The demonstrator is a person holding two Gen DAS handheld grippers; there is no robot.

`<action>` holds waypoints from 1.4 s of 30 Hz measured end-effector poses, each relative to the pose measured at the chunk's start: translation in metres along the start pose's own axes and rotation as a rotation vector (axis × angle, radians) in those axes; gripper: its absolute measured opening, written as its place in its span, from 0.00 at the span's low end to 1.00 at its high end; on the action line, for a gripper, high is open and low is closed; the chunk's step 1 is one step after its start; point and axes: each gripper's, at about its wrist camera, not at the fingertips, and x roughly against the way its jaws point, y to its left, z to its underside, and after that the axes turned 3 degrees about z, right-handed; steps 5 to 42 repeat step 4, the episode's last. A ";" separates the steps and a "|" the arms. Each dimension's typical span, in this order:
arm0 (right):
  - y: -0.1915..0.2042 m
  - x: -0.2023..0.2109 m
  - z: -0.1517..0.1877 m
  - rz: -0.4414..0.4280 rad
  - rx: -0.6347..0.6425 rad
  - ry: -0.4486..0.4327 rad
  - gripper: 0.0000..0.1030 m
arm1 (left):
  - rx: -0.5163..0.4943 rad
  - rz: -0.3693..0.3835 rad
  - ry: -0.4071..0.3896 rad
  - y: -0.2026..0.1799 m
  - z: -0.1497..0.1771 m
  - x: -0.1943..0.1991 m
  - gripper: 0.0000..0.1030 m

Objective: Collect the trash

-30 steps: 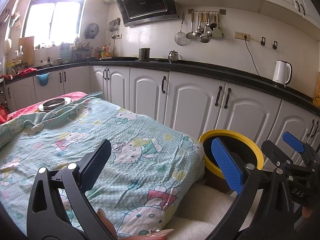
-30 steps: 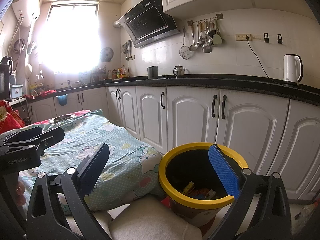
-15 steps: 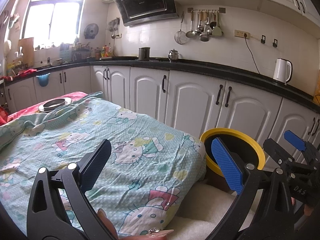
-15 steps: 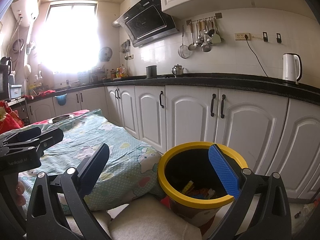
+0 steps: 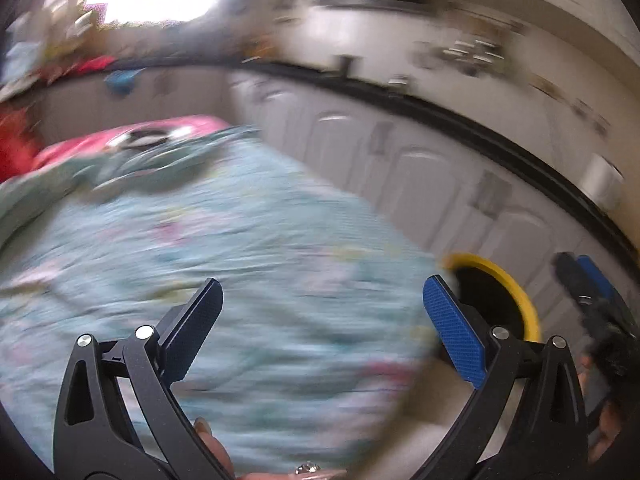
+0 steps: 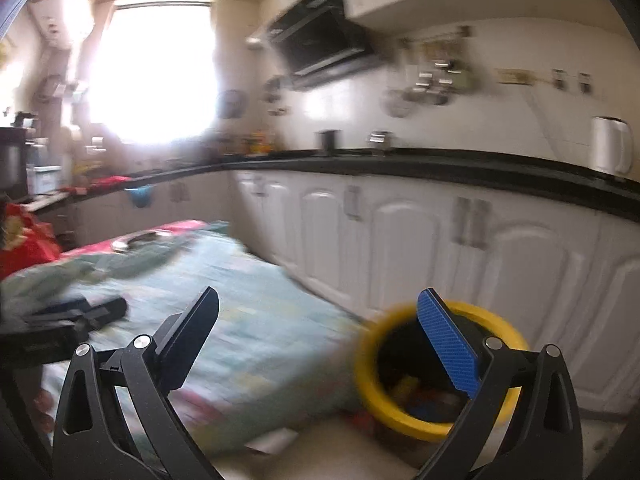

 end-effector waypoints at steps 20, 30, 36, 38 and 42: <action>0.119 -0.039 -0.021 -0.291 0.075 0.105 0.94 | 0.147 -0.358 -0.042 0.123 -0.020 0.029 0.90; 0.119 -0.039 -0.021 -0.291 0.075 0.105 0.94 | 0.147 -0.358 -0.042 0.123 -0.020 0.029 0.90; 0.119 -0.039 -0.021 -0.291 0.075 0.105 0.94 | 0.147 -0.358 -0.042 0.123 -0.020 0.029 0.90; 0.119 -0.039 -0.021 -0.291 0.075 0.105 0.94 | 0.147 -0.358 -0.042 0.123 -0.020 0.029 0.90; 0.119 -0.039 -0.021 -0.291 0.075 0.105 0.94 | 0.147 -0.358 -0.042 0.123 -0.020 0.029 0.90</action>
